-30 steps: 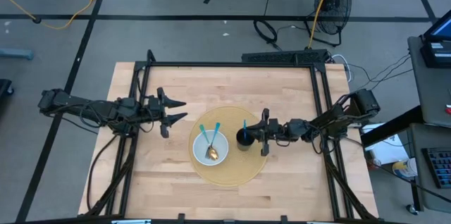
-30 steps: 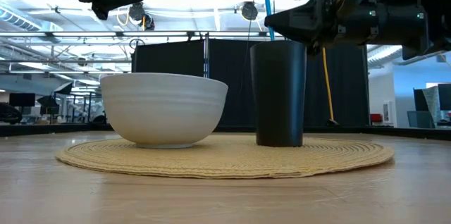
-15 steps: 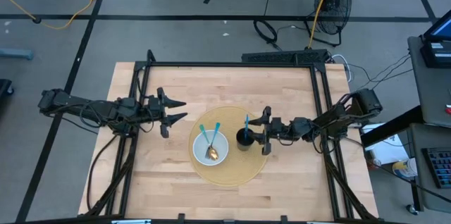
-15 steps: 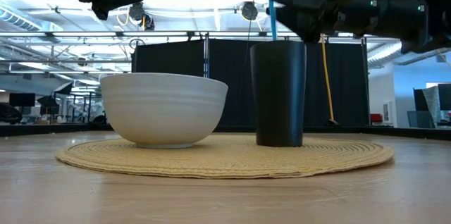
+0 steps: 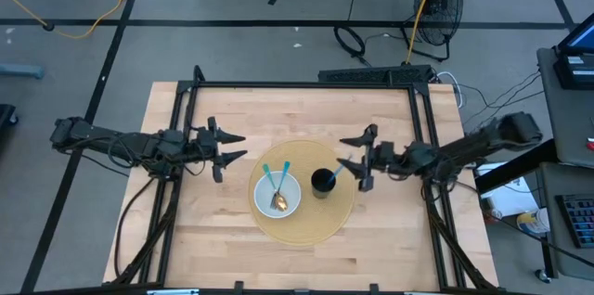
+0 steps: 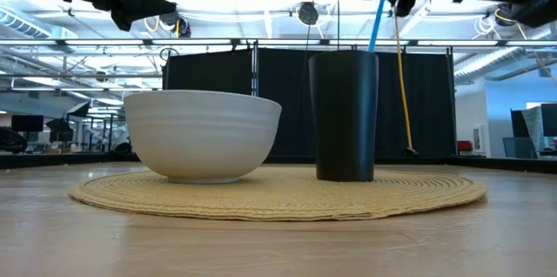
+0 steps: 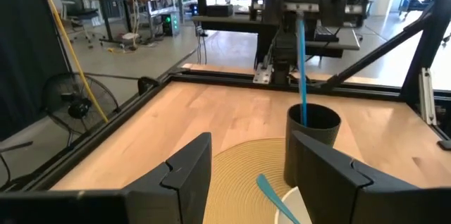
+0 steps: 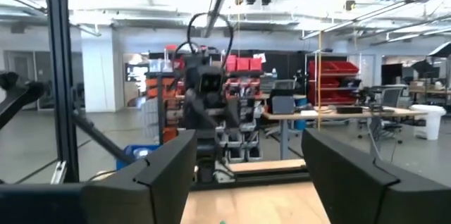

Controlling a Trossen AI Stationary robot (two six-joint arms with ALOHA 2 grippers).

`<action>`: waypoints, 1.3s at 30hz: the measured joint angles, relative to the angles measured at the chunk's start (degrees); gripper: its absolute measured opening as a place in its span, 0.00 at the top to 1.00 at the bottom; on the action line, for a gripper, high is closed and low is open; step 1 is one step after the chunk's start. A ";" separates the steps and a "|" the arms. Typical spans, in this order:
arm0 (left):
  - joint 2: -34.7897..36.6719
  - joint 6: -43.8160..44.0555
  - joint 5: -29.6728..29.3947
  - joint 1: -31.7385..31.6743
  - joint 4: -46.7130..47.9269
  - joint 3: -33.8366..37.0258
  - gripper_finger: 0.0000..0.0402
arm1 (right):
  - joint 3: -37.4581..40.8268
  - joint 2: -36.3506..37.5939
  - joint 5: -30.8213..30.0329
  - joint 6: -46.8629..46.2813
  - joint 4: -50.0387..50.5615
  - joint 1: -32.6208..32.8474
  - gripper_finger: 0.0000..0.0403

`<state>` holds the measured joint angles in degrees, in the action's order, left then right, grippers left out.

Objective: Pick & Place Utensil
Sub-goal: Return to Home Position

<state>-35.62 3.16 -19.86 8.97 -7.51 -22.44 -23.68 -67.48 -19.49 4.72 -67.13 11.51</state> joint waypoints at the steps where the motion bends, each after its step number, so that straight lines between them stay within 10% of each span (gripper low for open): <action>1: 0.00 0.00 0.00 0.00 0.02 0.00 0.52 | 0.00 2.10 0.00 0.10 1.85 -0.21 0.37; 14: 0.67 -5.51 -0.03 0.07 -1.13 0.00 0.52 | 0.00 23.00 0.00 0.98 18.97 -0.60 0.36; 27: 8.38 -7.22 -0.33 -2.11 5.23 0.00 0.52 | 0.00 41.58 0.72 0.61 63.86 0.41 0.39; 39: 8.81 -3.87 17.13 -14.53 -11.13 10.58 0.52 | 8.79 48.36 10.64 -1.37 59.89 -3.24 0.51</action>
<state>-26.81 -0.72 -2.73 -5.55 -18.64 -11.85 -14.90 -19.12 -8.84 3.35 -7.24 8.27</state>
